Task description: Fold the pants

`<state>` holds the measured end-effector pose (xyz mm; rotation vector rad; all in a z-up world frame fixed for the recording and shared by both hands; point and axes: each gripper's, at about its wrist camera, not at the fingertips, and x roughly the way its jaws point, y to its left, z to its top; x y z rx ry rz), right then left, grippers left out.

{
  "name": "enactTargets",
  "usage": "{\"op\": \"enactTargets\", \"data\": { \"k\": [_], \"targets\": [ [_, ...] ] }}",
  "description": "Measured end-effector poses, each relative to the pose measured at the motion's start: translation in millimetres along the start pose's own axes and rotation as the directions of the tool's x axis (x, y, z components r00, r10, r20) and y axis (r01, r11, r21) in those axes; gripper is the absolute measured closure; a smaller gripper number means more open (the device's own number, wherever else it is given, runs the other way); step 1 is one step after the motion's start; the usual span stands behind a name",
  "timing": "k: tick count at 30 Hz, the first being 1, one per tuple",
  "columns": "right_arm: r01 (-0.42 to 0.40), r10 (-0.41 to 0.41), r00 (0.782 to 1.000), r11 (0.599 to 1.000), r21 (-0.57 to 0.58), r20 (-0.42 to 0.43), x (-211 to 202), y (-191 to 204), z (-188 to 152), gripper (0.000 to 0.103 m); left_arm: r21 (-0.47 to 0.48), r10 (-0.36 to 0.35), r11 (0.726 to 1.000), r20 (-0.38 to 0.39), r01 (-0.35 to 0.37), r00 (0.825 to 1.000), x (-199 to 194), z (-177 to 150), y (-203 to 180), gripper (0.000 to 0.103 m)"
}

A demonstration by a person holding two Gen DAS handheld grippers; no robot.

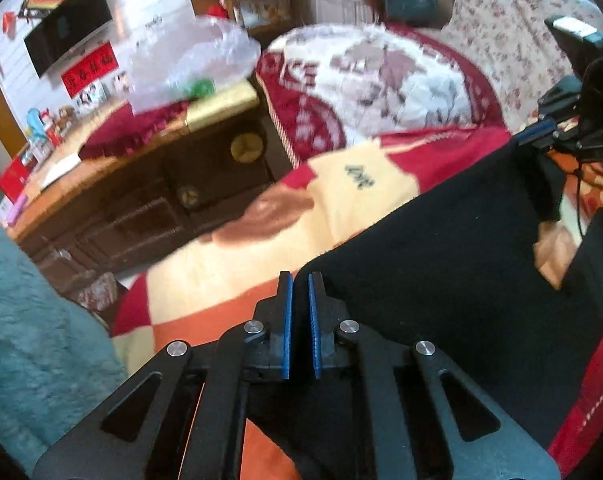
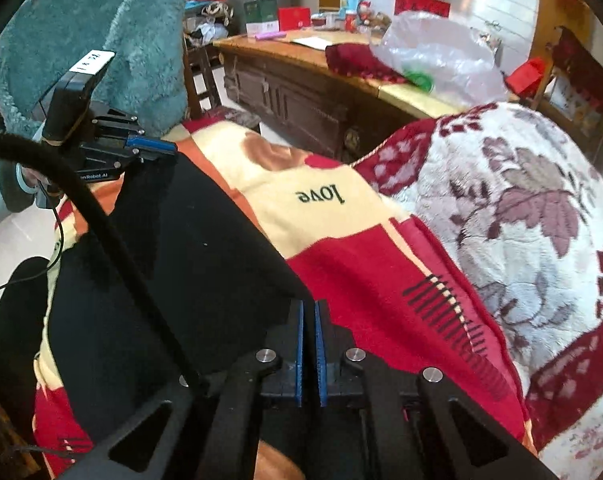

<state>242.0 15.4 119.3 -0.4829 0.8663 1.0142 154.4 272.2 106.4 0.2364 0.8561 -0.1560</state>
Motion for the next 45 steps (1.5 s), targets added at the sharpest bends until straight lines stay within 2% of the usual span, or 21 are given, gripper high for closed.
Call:
{"op": "enactTargets", "data": {
  "k": [7, 11, 14, 17, 22, 25, 27, 29, 31, 33, 35, 40, 42, 45],
  "targets": [
    [0.049, -0.051, 0.996, 0.998, 0.031, 0.074, -50.5, 23.1, -12.1, 0.098, 0.015, 0.019, 1.000, 0.073, -0.021, 0.997, -48.3, 4.7, -14.5, 0.097],
    [0.032, -0.036, 0.995, 0.999, 0.043, 0.096, -73.4, 45.4, -24.3, 0.098, 0.029, 0.023, 0.999, 0.106, -0.026, 0.994, -73.0, -2.7, -28.0, 0.097],
    [-0.004, 0.001, 0.995, 0.999, 0.036, 0.097, -87.7, 71.1, -44.1, 0.098, 0.047, 0.014, 0.999, 0.110, -0.020, 0.994, -92.0, -25.9, -41.4, 0.097],
    [-0.065, 0.061, 0.995, 0.997, 0.046, 0.081, -90.1, 98.5, -72.5, 0.098, 0.063, 0.003, 0.998, 0.083, -0.008, 0.997, -105.8, -61.0, -59.5, 0.097],
    [-0.138, 0.135, 0.990, 0.986, 0.089, 0.040, -66.4, 140.1, -123.7, 0.098, 0.024, -0.024, 0.999, -0.006, 0.024, 1.000, -107.0, -121.6, -81.2, 0.097],
    [-0.180, 0.177, 0.984, 0.968, 0.174, 0.034, -48.2, 151.0, -150.4, 0.098, -0.062, -0.049, 0.997, -0.069, 0.045, 0.996, -99.3, -143.5, -81.4, 0.096],
    [-0.169, 0.169, 0.985, 0.967, 0.188, 0.021, -38.2, 158.4, -163.2, 0.098, -0.153, -0.076, 0.986, -0.109, 0.059, 0.991, -92.1, -155.7, -77.9, 0.093],
    [-0.151, 0.151, 0.988, 0.966, 0.210, 0.016, -26.8, 164.5, -173.9, 0.098, -0.215, -0.075, 0.975, -0.114, 0.049, 0.991, -92.9, -161.5, -77.1, 0.090],
    [-0.155, 0.155, 0.988, 0.947, 0.280, 0.023, -16.4, 159.1, -179.7, 0.098, -0.271, -0.058, 0.962, -0.099, 0.029, 0.993, -101.6, -159.8, -76.8, 0.080],
    [-0.186, 0.179, 0.982, 0.916, 0.356, 0.053, -16.9, 152.9, -181.6, 0.094, -0.307, -0.051, 0.952, -0.092, 0.020, 0.994, -111.1, -158.7, -73.3, 0.064],
    [-0.200, 0.184, 0.980, 0.903, 0.381, 0.078, -25.3, 149.3, -180.7, 0.091, -0.335, -0.053, 0.942, -0.091, 0.020, 0.994, -118.6, -161.1, -68.6, 0.057],
    [-0.208, 0.168, 0.977, 0.892, 0.400, 0.134, -49.7, 144.8, -186.0, 0.068, -0.362, 0.004, 0.931, -0.115, -0.046, 0.993, -130.5, -172.2, -57.3, 0.057],
    [-0.205, 0.163, 0.977, 0.890, 0.408, 0.135, -54.8, 143.7, -186.8, 0.068, -0.393, -0.003, 0.919, -0.105, -0.038, 0.994, -133.8, -174.6, -51.7, 0.057],
    [-0.216, 0.154, 0.972, 0.885, 0.413, 0.177, -65.8, 143.8, -184.0, 0.068, -0.460, -0.071, 0.888, -0.073, 0.030, 0.995, -139.3, -171.8, -51.1, 0.057]
  ]
}}
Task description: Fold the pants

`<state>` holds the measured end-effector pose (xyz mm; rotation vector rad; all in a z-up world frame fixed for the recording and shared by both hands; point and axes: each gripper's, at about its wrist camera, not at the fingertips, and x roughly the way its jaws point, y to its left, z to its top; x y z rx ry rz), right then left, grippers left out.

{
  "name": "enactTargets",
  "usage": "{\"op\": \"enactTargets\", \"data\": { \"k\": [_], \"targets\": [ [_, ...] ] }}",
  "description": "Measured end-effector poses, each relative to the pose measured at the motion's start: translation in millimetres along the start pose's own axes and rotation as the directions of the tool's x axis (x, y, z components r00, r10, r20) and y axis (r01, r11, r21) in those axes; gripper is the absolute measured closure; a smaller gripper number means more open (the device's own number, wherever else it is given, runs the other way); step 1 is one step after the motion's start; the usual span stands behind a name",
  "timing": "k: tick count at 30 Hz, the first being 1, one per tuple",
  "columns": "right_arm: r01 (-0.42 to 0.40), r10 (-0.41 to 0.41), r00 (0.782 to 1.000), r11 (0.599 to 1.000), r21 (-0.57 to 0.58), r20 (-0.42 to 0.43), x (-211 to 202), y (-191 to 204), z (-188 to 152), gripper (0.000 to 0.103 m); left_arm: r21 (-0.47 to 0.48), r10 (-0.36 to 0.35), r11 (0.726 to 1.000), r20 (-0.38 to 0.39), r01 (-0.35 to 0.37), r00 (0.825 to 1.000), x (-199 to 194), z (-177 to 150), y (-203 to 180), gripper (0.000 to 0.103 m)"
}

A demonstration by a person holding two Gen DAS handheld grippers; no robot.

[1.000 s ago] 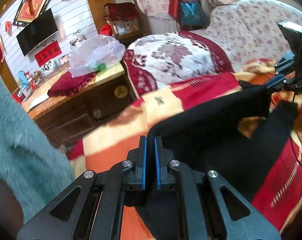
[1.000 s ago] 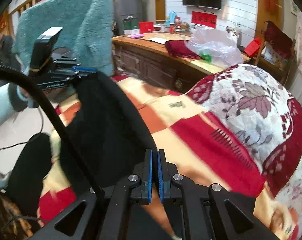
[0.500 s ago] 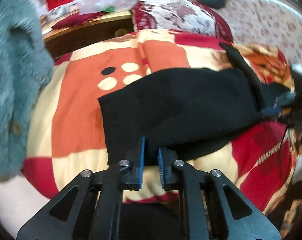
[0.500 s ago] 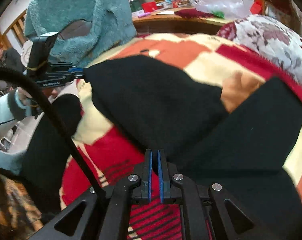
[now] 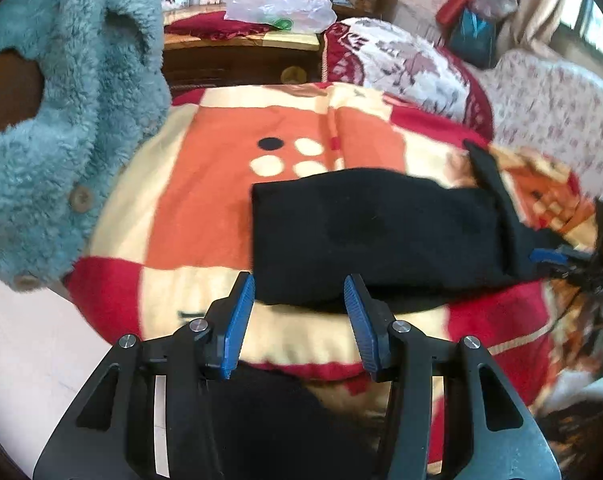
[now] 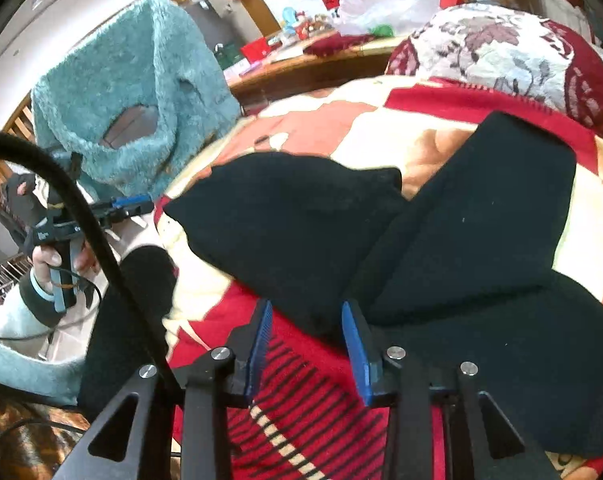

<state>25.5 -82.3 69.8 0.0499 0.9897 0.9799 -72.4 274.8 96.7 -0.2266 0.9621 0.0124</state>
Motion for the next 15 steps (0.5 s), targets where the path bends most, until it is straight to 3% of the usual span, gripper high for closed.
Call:
{"op": "enactTargets", "data": {
  "k": [4, 6, 8, 11, 15],
  "targets": [
    [-0.030, 0.029, 0.999, 0.999, 0.036, 0.043, -3.0, 0.2, 9.5, 0.068, -0.122, -0.103, 0.987, 0.012, 0.104, 0.995, 2.6, 3.9, -12.7, 0.055],
    [-0.058, 0.057, 0.998, 0.998, 0.028, 0.039, 4.0, 7.2, 16.2, 0.068, -0.191, -0.145, 0.970, 0.031, 0.148, 0.989, 7.2, 4.6, -18.3, 0.048],
    [-0.063, 0.063, 0.998, 0.998, 0.007, 0.021, 15.3, 15.3, 21.6, 0.068, -0.246, -0.155, 0.956, 0.039, 0.160, 0.987, 14.9, 5.3, -22.3, 0.047],
    [-0.063, 0.063, 0.998, 0.998, -0.031, -0.003, 33.0, 26.2, 26.1, 0.068, -0.255, -0.065, 0.964, 0.054, 0.077, 0.996, 24.8, 6.4, -30.4, 0.047],
    [-0.064, 0.063, 0.996, 0.998, -0.025, -0.070, 60.4, 25.8, 17.9, 0.068, -0.173, 0.061, 0.983, 0.022, -0.056, 0.998, 38.3, 5.4, -43.1, 0.047]
  ]
}}
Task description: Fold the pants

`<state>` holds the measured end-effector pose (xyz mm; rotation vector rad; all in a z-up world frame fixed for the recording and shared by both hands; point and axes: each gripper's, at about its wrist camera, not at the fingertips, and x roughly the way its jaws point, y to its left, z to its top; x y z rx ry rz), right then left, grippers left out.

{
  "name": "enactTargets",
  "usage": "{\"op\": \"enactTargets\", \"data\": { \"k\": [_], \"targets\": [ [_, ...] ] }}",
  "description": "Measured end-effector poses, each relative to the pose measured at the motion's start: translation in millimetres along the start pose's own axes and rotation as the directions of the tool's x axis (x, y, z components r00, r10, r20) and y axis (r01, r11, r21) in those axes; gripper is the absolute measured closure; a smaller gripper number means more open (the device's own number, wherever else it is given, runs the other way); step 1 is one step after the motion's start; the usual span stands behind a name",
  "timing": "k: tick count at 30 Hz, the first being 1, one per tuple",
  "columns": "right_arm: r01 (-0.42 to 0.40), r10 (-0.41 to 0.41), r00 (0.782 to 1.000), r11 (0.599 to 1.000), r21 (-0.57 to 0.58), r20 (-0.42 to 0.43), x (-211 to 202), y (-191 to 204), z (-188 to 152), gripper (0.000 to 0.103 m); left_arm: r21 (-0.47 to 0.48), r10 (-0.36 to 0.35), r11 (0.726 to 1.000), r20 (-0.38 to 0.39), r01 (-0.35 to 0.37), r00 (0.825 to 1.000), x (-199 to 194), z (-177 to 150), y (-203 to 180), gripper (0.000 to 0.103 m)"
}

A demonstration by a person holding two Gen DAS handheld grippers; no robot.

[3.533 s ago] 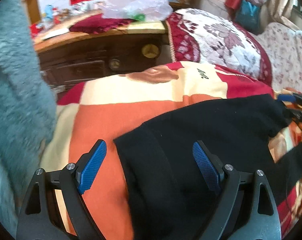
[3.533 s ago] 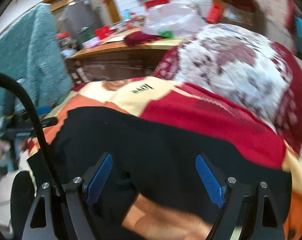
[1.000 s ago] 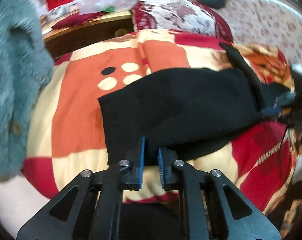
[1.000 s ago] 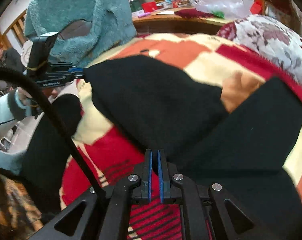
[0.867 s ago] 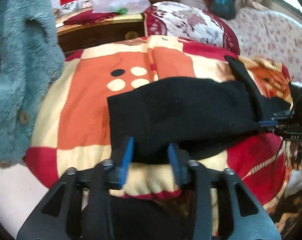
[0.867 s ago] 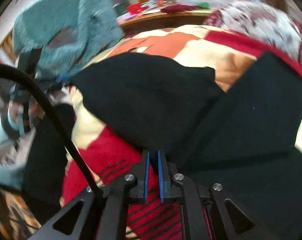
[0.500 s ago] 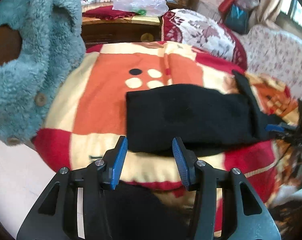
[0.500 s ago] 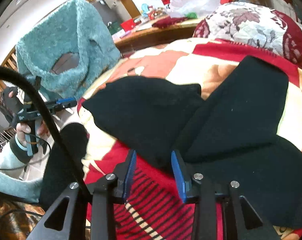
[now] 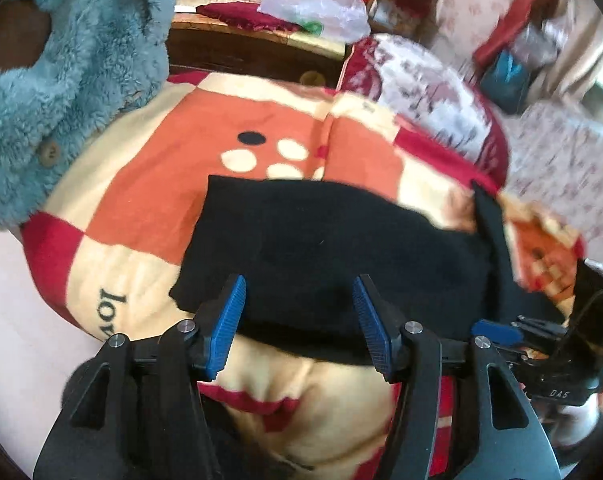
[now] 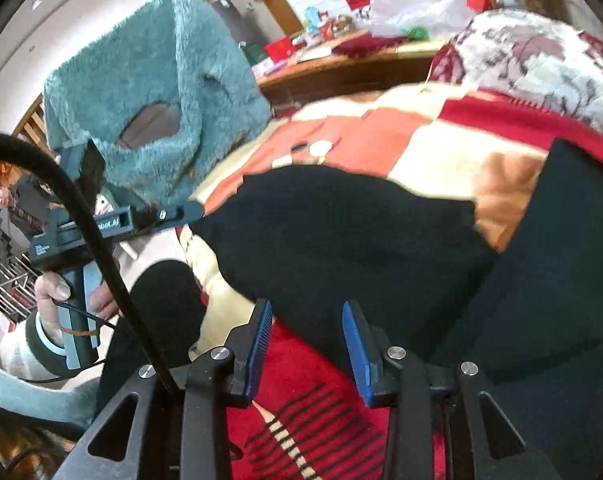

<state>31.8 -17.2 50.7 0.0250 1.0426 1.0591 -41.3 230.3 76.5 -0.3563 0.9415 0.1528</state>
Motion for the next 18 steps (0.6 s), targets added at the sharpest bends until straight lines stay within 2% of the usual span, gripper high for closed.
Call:
{"op": "enactTargets", "data": {
  "k": [3, 6, 9, 11, 12, 13, 15, 18],
  "targets": [
    [0.014, -0.010, 0.998, 0.999, 0.052, -0.062, 17.2, -14.3, -12.3, 0.068, 0.006, 0.042, 0.999, -0.061, -0.042, 0.997, 16.7, -7.3, 3.6, 0.047],
    [-0.040, 0.042, 0.999, 0.992, 0.122, -0.015, 5.8, -25.8, -13.2, 0.068, -0.009, 0.037, 0.999, -0.073, -0.037, 0.997, 20.9, -10.6, 6.0, 0.047],
    [0.002, -0.009, 0.998, 0.994, 0.108, 0.060, -25.2, -33.7, -0.5, 0.067, 0.008, 0.072, 0.997, -0.036, -0.072, 0.997, 9.0, -6.1, 0.6, 0.047],
    [0.053, -0.064, 0.992, 0.993, 0.109, 0.106, -48.0, -43.8, 12.0, 0.063, 0.025, 0.132, 0.991, 0.042, -0.133, 0.990, -8.5, -1.1, -6.6, 0.047],
    [0.103, -0.117, 0.985, 0.988, 0.114, 0.127, -62.3, -53.7, 20.7, 0.054, 0.030, 0.150, 0.988, 0.080, -0.153, 0.985, -16.6, 1.1, -10.2, 0.047],
    [0.146, -0.162, 0.977, 0.982, 0.122, 0.137, -71.4, -61.9, 26.7, 0.049, 0.033, 0.163, 0.985, 0.116, -0.168, 0.980, -24.8, 4.2, -14.8, 0.047],
    [0.213, -0.234, 0.962, 0.965, 0.151, 0.138, -84.9, -84.1, 40.9, 0.048, 0.034, 0.137, 0.989, 0.148, -0.144, 0.979, -33.3, 10.3, -23.4, 0.047],
    [0.260, -0.284, 0.952, 0.947, 0.189, 0.111, -89.8, -115.4, 65.6, 0.048, 0.050, -0.005, 0.999, 0.121, -0.001, 0.993, -31.2, 20.2, -42.2, 0.047]
  ]
}}
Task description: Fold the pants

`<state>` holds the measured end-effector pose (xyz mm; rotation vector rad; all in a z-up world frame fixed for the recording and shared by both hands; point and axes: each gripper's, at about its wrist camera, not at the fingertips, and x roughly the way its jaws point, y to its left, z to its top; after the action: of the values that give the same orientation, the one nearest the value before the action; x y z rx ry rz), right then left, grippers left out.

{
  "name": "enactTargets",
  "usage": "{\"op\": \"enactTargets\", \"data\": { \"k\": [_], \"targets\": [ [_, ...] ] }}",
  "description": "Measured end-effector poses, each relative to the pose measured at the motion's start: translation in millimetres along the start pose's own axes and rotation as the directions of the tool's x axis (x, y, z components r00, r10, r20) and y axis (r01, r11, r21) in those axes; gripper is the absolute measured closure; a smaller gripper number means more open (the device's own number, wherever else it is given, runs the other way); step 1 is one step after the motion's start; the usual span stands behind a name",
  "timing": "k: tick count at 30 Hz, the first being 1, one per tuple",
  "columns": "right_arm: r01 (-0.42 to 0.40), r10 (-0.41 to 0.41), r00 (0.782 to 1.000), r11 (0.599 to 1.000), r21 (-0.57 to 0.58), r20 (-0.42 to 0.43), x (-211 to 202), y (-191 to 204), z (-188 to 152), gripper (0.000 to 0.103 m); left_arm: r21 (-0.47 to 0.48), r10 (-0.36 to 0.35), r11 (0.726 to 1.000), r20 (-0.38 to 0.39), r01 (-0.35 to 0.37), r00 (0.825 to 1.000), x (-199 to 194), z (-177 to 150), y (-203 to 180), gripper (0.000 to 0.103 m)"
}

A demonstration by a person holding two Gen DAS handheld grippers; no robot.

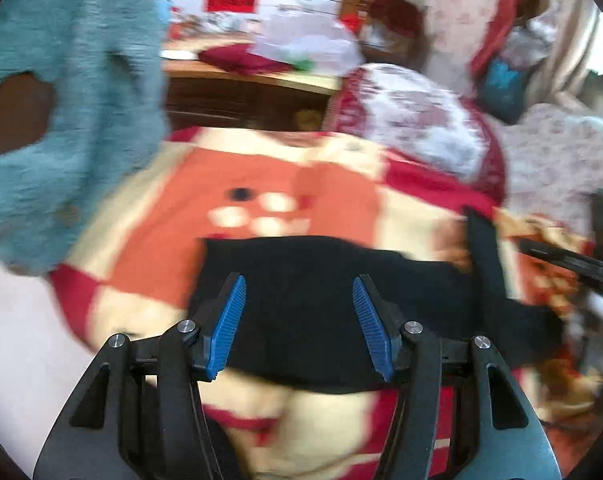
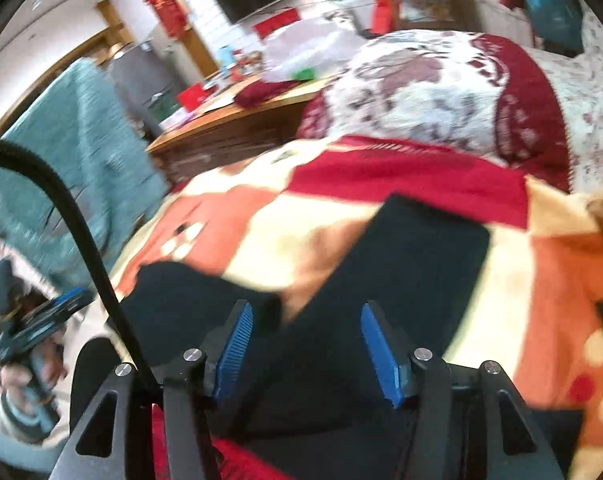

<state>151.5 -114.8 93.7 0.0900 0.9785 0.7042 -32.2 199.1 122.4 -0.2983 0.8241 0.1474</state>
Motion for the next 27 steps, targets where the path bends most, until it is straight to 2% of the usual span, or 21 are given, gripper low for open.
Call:
{"op": "enactTargets", "data": {
  "k": [2, 6, 10, 12, 13, 16, 19, 21, 25, 27],
  "targets": [
    [0.048, -0.048, 0.998, 0.999, -0.013, -0.034, 13.9, -12.7, 19.7, 0.048, 0.007, -0.132, 0.991, -0.049, 0.132, 0.990, 11.9, 3.4, -17.5, 0.047],
    [0.120, -0.124, 0.988, 0.992, -0.039, -0.092, 38.6, -36.9, 40.6, 0.048, 0.053, -0.292, 0.951, -0.160, 0.304, 0.943, 43.6, 5.1, -61.4, 0.047],
    [0.156, -0.153, 0.985, 0.987, 0.026, -0.085, 41.8, -69.7, 52.2, 0.048, 0.115, -0.316, 0.930, -0.238, 0.350, 0.918, 77.4, 6.0, -104.3, 0.047],
    [0.141, -0.138, 0.988, 0.989, 0.039, -0.072, 39.6, -76.4, 57.4, 0.048, 0.113, -0.329, 0.922, -0.279, 0.371, 0.902, 92.3, 6.4, -119.4, 0.047],
    [0.129, -0.127, 0.990, 0.991, 0.030, -0.068, 39.2, -75.3, 60.9, 0.048, 0.104, -0.349, 0.913, -0.304, 0.395, 0.886, 101.6, 6.6, -126.8, 0.047],
    [0.073, -0.081, 0.991, 0.994, -0.077, -0.107, 49.8, -59.3, 74.4, 0.046, 0.086, -0.359, 0.907, -0.353, 0.413, 0.864, 118.2, 0.6, -144.6, 0.047],
    [0.022, -0.055, 0.982, 0.984, -0.178, -0.182, 72.7, -48.0, 85.5, 0.043, 0.094, -0.346, 0.909, -0.369, 0.405, 0.862, 125.3, -5.3, -152.1, 0.047],
    [0.028, -0.082, 0.973, 0.970, -0.240, -0.215, 88.5, -47.0, 90.6, 0.043, 0.098, -0.344, 0.909, -0.372, 0.406, 0.862, 127.7, -7.0, -154.0, 0.047],
    [-0.011, -0.069, 0.959, 0.960, -0.280, -0.274, 109.9, -50.9, 93.3, 0.043, 0.097, -0.343, 0.907, -0.394, 0.410, 0.853, 139.5, -10.9, -159.2, 0.046],
    [-0.036, -0.053, 0.952, 0.959, -0.281, -0.303, 120.1, -52.6, 92.9, 0.043, 0.101, -0.340, 0.908, -0.393, 0.408, 0.855, 143.3, -12.0, -162.8, 0.041]
  ]
}}
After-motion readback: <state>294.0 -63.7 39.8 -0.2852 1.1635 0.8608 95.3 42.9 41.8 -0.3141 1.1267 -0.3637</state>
